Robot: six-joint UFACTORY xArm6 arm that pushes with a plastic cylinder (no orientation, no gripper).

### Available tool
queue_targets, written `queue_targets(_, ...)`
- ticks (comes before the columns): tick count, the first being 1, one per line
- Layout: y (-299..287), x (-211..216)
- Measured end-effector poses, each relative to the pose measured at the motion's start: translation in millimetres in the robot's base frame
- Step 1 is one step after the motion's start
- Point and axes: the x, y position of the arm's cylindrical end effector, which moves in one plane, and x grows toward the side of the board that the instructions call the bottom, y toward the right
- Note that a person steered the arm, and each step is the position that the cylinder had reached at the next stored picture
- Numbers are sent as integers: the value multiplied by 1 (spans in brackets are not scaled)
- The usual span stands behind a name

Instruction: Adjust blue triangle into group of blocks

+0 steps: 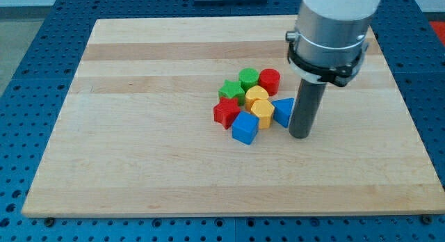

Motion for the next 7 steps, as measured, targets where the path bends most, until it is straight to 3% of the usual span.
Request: queue_targets(7, -1, -36)
